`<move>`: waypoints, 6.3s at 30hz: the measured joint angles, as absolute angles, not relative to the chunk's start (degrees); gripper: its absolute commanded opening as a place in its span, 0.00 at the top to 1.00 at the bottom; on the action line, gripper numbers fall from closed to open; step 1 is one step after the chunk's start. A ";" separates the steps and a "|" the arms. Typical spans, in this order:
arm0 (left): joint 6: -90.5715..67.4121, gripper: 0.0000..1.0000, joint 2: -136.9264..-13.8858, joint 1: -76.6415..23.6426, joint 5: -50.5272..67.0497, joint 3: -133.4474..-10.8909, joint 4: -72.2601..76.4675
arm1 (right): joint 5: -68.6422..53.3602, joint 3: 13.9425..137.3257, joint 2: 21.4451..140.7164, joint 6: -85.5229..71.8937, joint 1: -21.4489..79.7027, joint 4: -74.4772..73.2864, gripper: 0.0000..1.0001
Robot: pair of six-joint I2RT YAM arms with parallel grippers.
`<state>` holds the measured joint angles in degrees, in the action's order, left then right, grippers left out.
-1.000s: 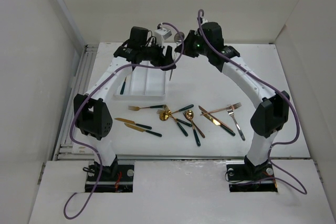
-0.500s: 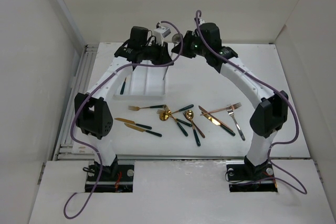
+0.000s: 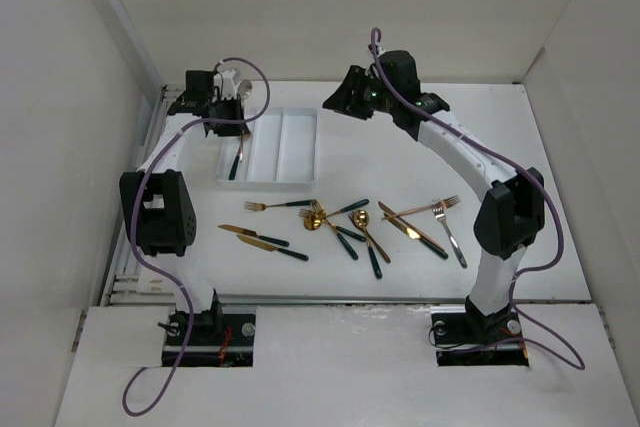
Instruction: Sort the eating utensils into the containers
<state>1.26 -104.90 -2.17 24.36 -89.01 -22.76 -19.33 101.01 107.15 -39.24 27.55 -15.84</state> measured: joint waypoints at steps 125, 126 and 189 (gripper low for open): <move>15.86 0.42 -105.14 -20.53 42.68 -100.99 -31.55 | -8.62 109.03 110.39 -43.46 31.94 -31.24 1.00; 15.64 0.47 -105.14 -20.64 42.11 -100.42 -31.20 | -8.99 109.03 110.39 -43.59 31.94 -31.09 1.00; 0.21 0.50 -120.40 -5.15 20.49 -99.85 -26.61 | 6.26 70.63 95.24 -50.37 13.17 -43.57 0.43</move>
